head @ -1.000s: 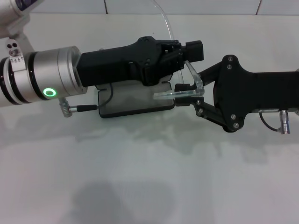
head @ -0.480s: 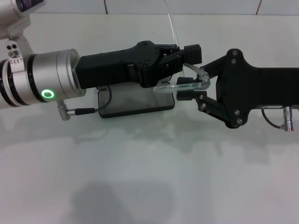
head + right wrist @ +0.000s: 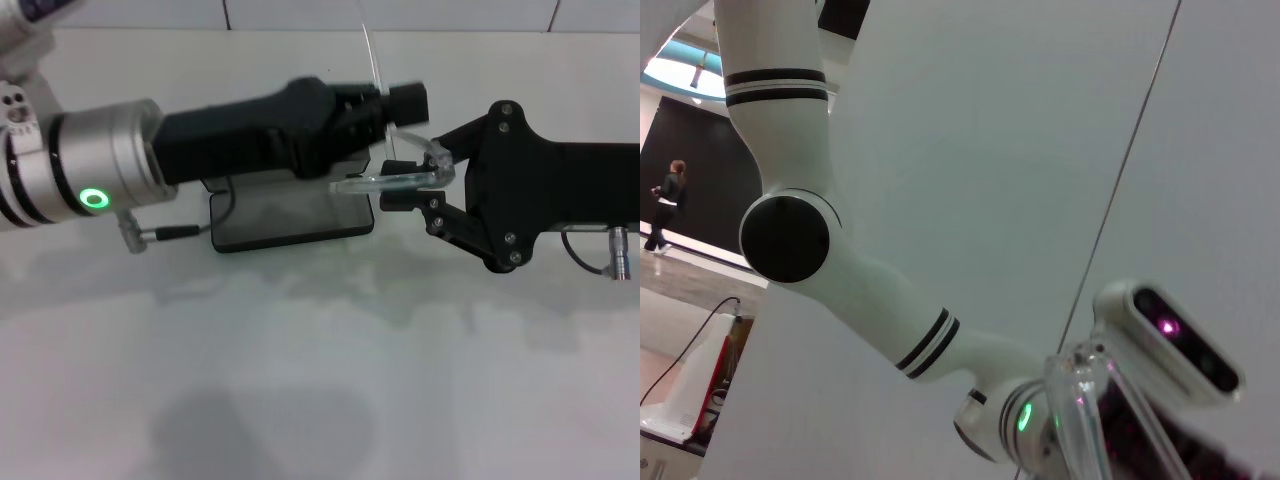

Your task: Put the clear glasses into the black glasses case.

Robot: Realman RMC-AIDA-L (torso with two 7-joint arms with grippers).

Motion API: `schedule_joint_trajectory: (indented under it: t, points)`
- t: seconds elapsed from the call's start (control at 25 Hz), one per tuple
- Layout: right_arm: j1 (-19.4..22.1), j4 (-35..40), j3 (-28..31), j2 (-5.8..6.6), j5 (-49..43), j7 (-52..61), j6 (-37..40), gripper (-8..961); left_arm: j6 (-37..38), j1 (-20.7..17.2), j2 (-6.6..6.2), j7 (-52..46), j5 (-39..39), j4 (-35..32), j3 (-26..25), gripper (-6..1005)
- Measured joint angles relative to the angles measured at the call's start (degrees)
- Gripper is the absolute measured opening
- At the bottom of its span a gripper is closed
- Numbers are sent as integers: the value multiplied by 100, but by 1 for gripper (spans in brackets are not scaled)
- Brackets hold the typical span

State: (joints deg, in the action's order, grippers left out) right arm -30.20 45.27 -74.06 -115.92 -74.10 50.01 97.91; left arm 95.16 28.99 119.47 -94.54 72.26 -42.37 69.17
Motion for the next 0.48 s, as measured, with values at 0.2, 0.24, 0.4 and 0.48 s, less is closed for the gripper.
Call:
schedule_joint_trajectory:
  t: [0.2,0.24,0.4,0.48]
  points:
    - [98,-38,6,-9,62,-98,8,84,98,-300,2,808,-843,-116,-129,53]
    - [124,-39,-4,-13,126,-135,38,84,91,-393,5,1101,-1020,-92,-188,52]
    - [243,-43,-34,0,395,-119,560,85,-138,-545,14,2107,-1405,385,-640,50]
    - [256,-63,-30,11,463,-60,987,85,-285,-513,11,2402,-1442,686,-888,49]
